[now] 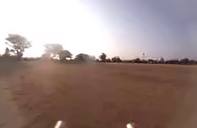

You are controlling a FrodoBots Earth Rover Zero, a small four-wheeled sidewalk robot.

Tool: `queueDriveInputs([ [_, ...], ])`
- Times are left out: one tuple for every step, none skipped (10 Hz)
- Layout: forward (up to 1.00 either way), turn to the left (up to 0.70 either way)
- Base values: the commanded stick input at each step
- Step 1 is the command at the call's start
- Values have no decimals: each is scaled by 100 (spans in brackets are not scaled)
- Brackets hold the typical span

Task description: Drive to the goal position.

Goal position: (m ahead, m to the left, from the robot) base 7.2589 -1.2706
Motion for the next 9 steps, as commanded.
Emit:
queueDriveInputs([
  [70,0],
  [70,0],
  [70,0],
  [70,0],
  [70,0],
  [70,0],
  [70,0],
  [70,0],
  [70,0],
])
